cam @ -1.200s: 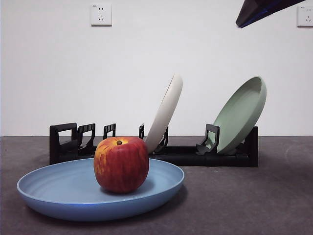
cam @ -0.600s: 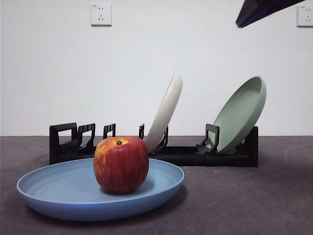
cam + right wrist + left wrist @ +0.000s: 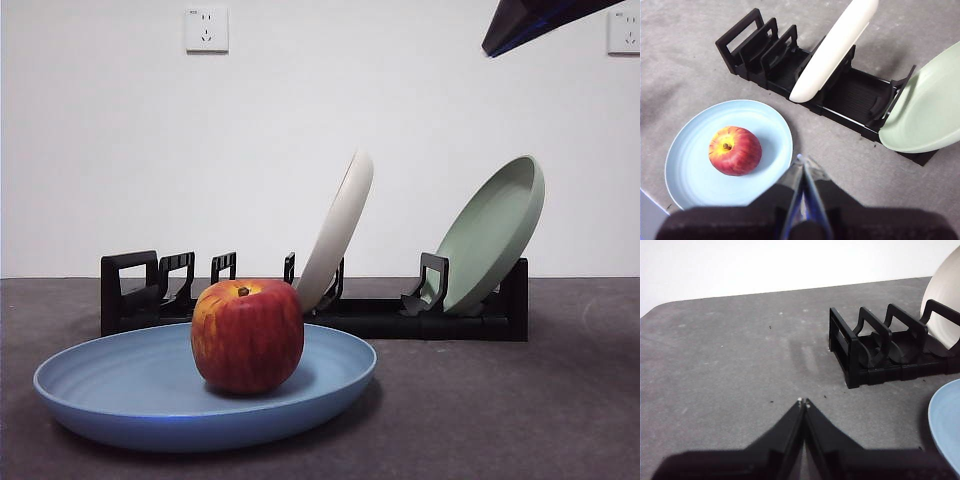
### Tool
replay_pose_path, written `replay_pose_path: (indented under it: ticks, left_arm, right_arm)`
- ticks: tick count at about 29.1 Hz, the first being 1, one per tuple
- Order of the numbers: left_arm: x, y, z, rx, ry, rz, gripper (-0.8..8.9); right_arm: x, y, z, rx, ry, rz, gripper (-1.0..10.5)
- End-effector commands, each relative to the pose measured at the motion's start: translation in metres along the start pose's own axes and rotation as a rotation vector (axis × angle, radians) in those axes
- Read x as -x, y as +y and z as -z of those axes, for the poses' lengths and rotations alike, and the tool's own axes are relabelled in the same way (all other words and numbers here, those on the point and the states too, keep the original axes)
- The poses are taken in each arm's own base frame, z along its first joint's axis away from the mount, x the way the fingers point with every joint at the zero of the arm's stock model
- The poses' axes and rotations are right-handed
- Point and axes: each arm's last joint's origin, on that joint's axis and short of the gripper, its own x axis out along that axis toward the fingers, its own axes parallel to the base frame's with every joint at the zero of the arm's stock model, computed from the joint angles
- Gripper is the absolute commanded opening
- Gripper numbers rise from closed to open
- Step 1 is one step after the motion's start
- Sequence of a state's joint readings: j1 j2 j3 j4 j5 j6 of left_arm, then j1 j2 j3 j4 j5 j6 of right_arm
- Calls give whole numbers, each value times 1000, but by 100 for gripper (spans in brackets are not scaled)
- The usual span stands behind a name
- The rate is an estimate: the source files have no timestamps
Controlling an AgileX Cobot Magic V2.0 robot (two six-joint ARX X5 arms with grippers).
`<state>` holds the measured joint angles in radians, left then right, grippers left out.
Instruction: Take the blue plate from the plate rack,put the plate on the table,take the apple from the table,put the apple in the plate
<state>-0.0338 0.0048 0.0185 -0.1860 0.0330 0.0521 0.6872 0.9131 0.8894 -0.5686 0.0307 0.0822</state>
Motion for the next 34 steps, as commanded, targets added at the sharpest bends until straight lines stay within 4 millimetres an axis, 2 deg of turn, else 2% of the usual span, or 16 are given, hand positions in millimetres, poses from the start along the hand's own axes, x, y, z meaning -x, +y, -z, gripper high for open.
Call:
replay_pose_path:
  ticks: [1, 4, 8, 10, 12, 14, 16, 22, 26, 34]
  left_arm:
    - [-1, 0, 4, 4, 8, -5, -3]
    - [-1, 0, 4, 4, 7, -5, -3]
    - [-1, 0, 4, 4, 7, -5, -3]
    - [-1, 0, 4, 4, 7, -5, -3]
    - [-1, 0, 4, 4, 7, -5, -3]
    - [-1, 0, 4, 4, 7, -5, -3]
    - [-1, 0, 4, 4, 7, -5, -3]
    - [-1, 0, 4, 4, 7, -5, -3]
    - [-1, 0, 4, 4, 7, -5, -3]
    - [-1, 0, 4, 4, 7, -5, -3]
  right_arm:
    - [2, 0, 1, 50, -3, 1, 0]
    - [17, -7, 1, 76, -58, 57, 0]
    - [48, -35, 7, 26, -176, 140, 0]
    - [63, -49, 23, -20, -276, 169, 0]
    - [70, -58, 49, -50, -369, 271, 0]
    - [68, -62, 79, -61, -434, 367, 0]
    - [61, -63, 100, -67, -453, 403, 0]
    - [37, -63, 149, -114, -450, 418, 0]
    - [23, -65, 167, -109, -466, 419, 0]
    - [6, -69, 178, -78, -514, 387, 0]
